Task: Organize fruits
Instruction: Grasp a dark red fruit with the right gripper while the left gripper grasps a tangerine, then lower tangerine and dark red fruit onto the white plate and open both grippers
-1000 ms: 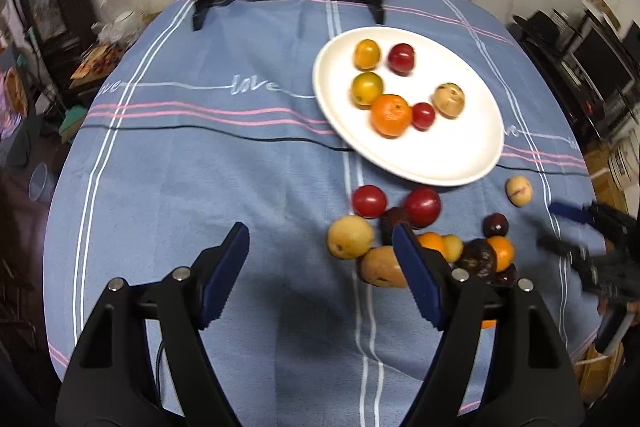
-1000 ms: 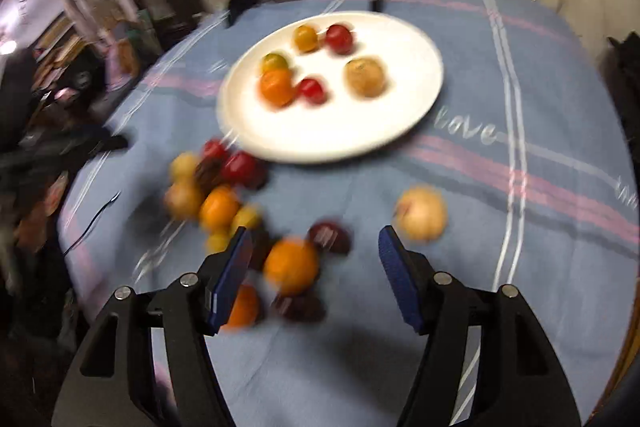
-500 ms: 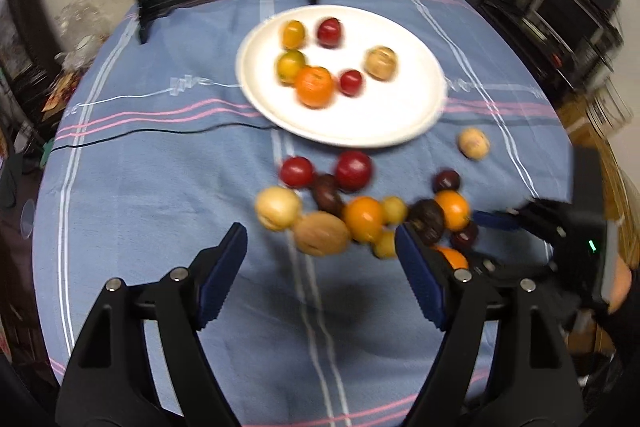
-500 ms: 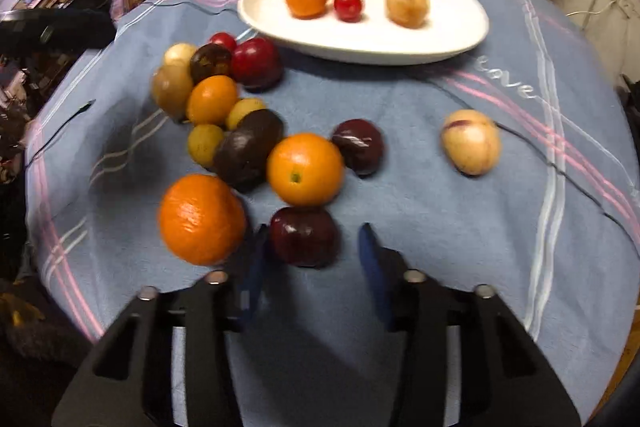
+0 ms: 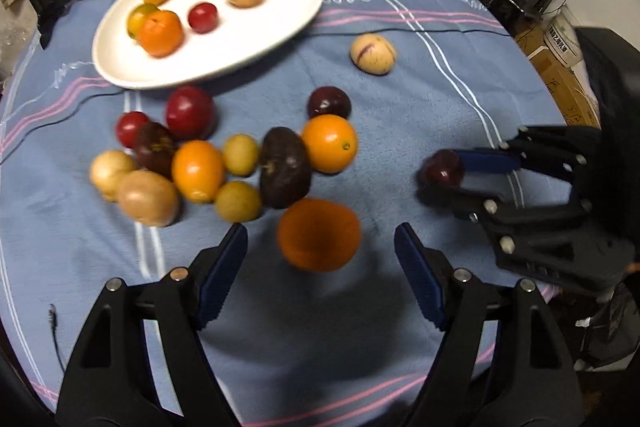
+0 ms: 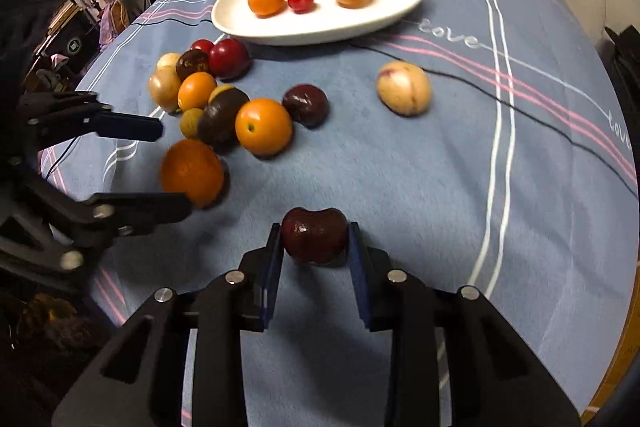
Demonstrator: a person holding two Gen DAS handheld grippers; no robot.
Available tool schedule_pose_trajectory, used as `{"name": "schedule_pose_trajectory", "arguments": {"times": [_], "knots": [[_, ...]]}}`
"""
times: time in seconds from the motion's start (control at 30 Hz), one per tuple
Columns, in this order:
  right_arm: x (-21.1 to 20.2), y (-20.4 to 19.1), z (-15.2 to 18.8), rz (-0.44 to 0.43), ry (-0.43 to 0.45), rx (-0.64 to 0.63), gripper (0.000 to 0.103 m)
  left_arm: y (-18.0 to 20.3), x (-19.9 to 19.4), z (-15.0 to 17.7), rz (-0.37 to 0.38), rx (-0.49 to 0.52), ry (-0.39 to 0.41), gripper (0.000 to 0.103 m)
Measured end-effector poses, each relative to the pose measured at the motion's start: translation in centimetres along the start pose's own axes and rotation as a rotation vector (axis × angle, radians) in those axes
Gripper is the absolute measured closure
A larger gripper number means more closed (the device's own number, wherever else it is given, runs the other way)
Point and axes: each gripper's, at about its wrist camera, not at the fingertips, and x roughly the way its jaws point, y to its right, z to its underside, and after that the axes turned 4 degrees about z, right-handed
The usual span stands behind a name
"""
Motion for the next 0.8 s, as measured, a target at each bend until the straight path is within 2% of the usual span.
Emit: {"name": "schedule_pose_trajectory", "arguments": {"times": [0.03,0.07,0.1,0.33,0.47,0.63,0.8], "knots": [[0.2,0.1,0.1,-0.001,-0.004,0.002,0.071,0.1,0.3,-0.2,-0.006,-0.005,-0.002,0.037],[0.2,0.2,0.4,-0.002,-0.008,0.001,0.071,0.2,0.9,-0.3,-0.011,-0.013,-0.015,0.056],[0.1,0.3,0.6,-0.004,-0.009,-0.001,0.071,0.1,1.2,-0.5,-0.04,-0.02,-0.019,0.056],[-0.8,0.6,1.0,-0.041,0.02,0.011,0.071,-0.7,-0.3,0.5,-0.014,-0.038,-0.018,0.059],[-1.1,0.2,0.2,-0.065,0.041,0.007,0.071,-1.8,-2.7,0.8,-0.006,-0.061,0.023,0.059],[-2.1,-0.4,-2.3,-0.085,0.082,-0.01,0.071,-3.6,-5.9,-0.5,-0.007,-0.11,0.099,0.059],[-4.8,-0.6,-7.0,-0.104,0.181,-0.022,0.071,-5.5,-8.9,-4.2,-0.044,-0.115,0.197,0.059]]}}
